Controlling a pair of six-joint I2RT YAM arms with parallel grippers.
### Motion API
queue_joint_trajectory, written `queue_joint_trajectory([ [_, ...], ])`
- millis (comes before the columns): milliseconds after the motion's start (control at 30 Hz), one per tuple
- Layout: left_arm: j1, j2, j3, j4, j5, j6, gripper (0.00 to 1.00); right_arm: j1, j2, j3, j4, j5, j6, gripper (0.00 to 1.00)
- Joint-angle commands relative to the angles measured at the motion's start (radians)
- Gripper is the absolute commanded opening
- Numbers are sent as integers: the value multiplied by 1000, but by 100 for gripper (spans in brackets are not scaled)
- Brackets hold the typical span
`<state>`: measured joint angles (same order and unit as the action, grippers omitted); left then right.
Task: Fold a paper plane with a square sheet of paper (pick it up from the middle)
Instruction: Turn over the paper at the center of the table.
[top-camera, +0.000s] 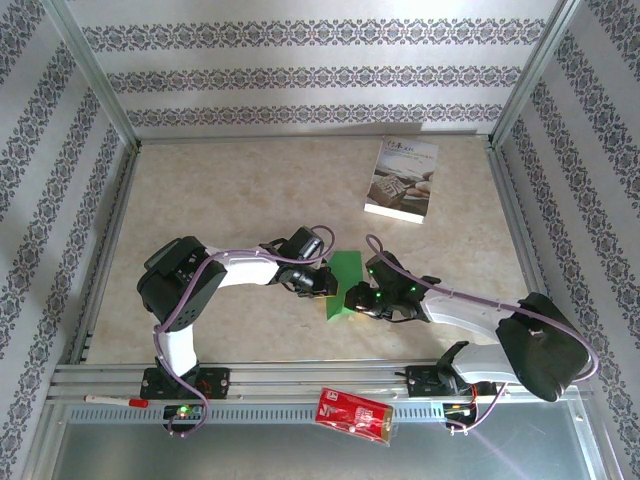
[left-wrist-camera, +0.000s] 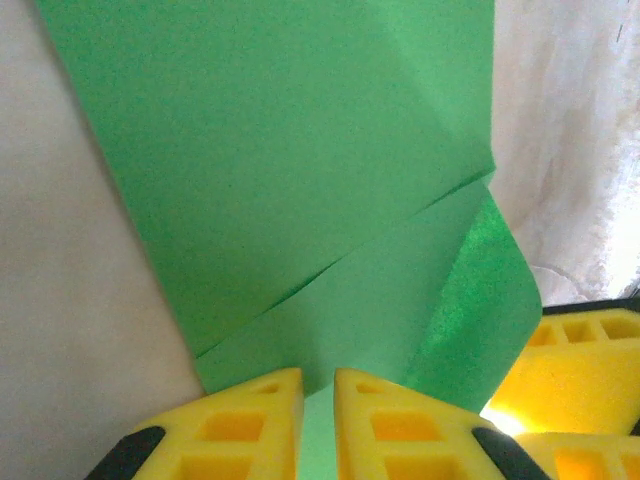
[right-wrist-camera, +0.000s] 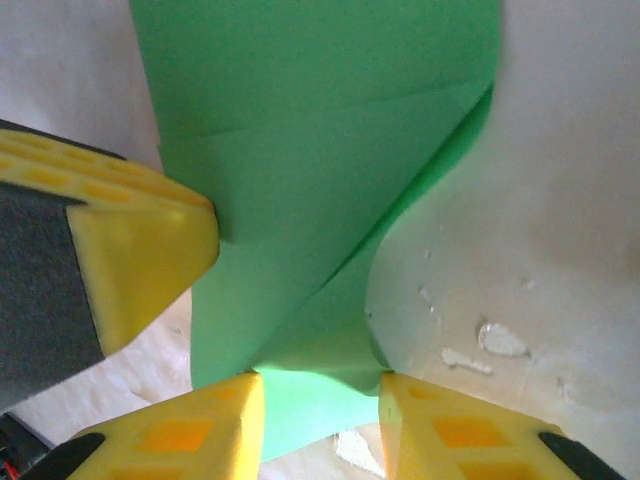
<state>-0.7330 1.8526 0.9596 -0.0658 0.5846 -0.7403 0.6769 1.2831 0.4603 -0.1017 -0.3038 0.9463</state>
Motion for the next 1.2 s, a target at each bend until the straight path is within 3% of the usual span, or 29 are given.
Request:
queue_joint_trajectory([
  [0,-11,10,-20,-5,1,24,16,-29,18,-8,46,-7,-65,36],
  [200,-11,4,-21,-10,-3,23,16,-74,11,-7,46,-32,-120,39],
  [533,-11,6,-15,-26,-5,26,16,-77,-71,-125,172,-86,-4,42],
  [900,-11,7,-5,-38,-8,33,16,-24,-243,-256,190,75,148,19],
  [1100,-11,1,-3,-36,-12,27,17,-10,-303,-265,178,132,160,2],
  [1167,-11,-5,6,-24,-8,11,20,-10,-315,-239,150,144,130,0],
])
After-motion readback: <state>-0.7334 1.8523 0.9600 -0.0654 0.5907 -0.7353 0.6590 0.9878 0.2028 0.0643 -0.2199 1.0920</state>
